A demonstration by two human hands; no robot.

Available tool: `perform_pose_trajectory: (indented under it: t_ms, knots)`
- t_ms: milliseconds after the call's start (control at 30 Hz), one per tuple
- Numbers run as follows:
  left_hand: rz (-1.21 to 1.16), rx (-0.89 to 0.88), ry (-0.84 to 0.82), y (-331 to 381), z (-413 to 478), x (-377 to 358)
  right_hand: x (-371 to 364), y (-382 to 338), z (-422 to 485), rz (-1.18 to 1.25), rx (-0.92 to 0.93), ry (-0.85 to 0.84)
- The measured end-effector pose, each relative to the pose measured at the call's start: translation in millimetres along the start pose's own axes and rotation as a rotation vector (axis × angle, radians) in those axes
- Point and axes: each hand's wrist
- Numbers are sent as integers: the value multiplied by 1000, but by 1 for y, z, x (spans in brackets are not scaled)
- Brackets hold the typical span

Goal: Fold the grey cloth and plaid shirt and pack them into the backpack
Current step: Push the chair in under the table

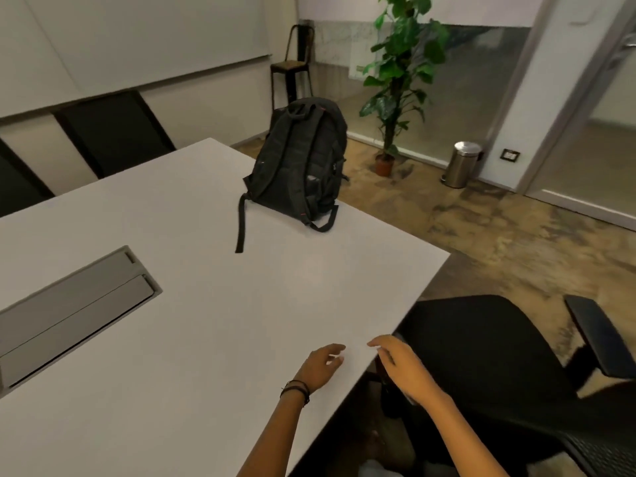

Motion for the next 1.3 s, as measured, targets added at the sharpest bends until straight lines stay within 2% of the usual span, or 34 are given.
perform_pose_trajectory:
  t_ms: [267,400,500,700,933,1100,1300]
  knots:
    - [74,-236,-94,96,-10,-40,81,-4,-91,-211,-23,219]
    - [164,-355,-190,149,-19,-59,96,-24,-116,-345,-42,185]
    - [203,-438,-233,187,-30,-73,110,-36,-133,-337,-19,212]
    - [197,-455,-314,240,-43,-102,168,-42,-175,-403,-10,210]
    - [177,-389,-388,302,-62,-120,245,3,-230,-439,26,160]
    - [344,-356,-278,340,-79,-142,289,47,-253,-432,90,228]
    - [615,-209,-30,353,-91,-171,339,98,-264,-431,71,433]
Point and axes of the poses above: each hand's wrist, its own z-axis towards the middle knuckle, its own x-axis out of the back of the hand, y = z × x, and after that the axes turned 14 degrees about z, right-handed
